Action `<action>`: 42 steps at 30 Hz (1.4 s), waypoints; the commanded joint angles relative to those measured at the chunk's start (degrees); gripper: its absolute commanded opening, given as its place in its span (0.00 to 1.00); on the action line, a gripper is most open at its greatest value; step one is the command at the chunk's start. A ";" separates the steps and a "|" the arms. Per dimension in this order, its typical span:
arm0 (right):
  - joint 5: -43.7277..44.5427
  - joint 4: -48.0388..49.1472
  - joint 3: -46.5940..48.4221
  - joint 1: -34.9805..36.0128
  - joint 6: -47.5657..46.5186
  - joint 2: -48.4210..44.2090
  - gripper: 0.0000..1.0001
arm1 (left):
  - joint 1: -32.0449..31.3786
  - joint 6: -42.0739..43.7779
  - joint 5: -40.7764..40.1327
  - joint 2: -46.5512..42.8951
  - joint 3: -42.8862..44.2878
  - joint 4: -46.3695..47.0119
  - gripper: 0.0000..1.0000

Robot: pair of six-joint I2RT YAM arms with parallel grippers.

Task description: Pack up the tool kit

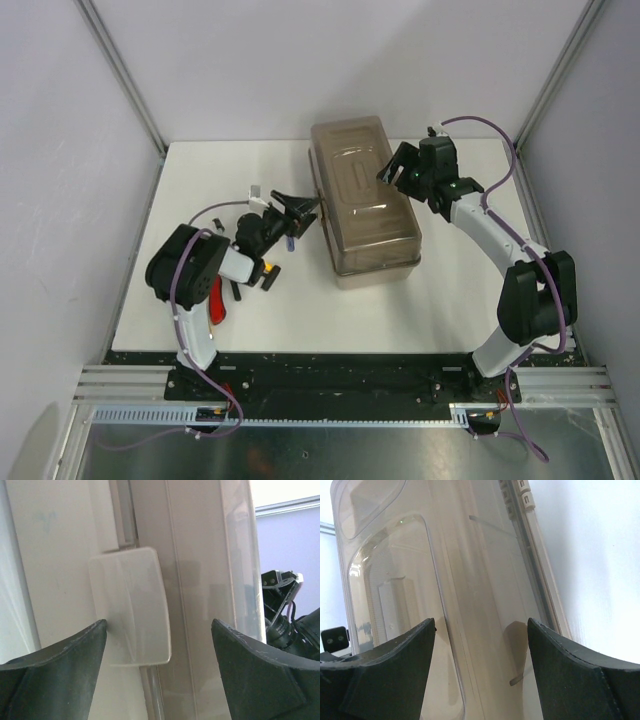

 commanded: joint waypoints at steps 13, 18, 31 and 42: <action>-12.37 -2.13 -1.52 5.71 2.94 3.63 0.76 | -5.91 -8.70 -1.23 1.30 -3.95 16.87 0.86; -12.81 -1.39 -1.58 5.84 3.60 3.67 0.76 | -6.54 -10.73 -2.75 5.61 -3.91 22.19 0.87; -12.83 -2.01 -1.58 7.12 3.80 4.17 0.76 | -6.80 -12.07 -2.06 2.96 -2.84 25.01 0.70; -12.40 -2.52 -1.58 7.12 3.48 3.78 0.75 | -6.80 -8.38 1.78 0.73 -2.34 25.06 0.32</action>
